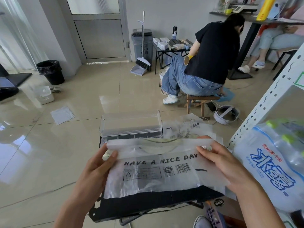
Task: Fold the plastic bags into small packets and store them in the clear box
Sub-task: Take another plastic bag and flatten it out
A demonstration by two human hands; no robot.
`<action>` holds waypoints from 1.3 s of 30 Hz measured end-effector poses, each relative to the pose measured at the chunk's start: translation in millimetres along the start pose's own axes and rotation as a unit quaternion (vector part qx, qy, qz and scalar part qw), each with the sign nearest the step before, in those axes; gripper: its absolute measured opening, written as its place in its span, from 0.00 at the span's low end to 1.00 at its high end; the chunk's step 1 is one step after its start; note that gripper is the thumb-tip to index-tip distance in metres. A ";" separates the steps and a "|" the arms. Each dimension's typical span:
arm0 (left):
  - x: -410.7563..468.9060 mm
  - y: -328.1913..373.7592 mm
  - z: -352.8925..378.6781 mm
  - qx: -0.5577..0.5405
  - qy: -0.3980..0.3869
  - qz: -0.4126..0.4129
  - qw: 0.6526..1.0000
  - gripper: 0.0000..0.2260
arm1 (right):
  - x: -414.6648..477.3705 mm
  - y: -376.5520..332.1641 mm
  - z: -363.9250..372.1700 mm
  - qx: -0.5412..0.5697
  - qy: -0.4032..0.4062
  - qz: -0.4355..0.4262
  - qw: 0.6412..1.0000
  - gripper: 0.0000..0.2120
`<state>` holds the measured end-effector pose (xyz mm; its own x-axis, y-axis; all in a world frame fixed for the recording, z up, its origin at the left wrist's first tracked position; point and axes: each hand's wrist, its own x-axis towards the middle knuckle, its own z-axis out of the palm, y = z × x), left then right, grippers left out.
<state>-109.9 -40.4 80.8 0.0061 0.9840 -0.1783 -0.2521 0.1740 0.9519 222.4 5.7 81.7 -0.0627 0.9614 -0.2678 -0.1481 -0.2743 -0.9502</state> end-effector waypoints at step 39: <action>0.0 -5.7 5.3 0.044 -0.013 0.002 0.999 0.18 | -8.6 -6.3 2.3 -0.055 -0.098 0.015 0.993 0.21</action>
<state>-103.3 -41.2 76.7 0.0301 0.9852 -0.1687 -0.1665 0.1713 0.9710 221.6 -0.9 90.4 -0.2589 0.9273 -0.2703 -0.0345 -0.2886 -0.9568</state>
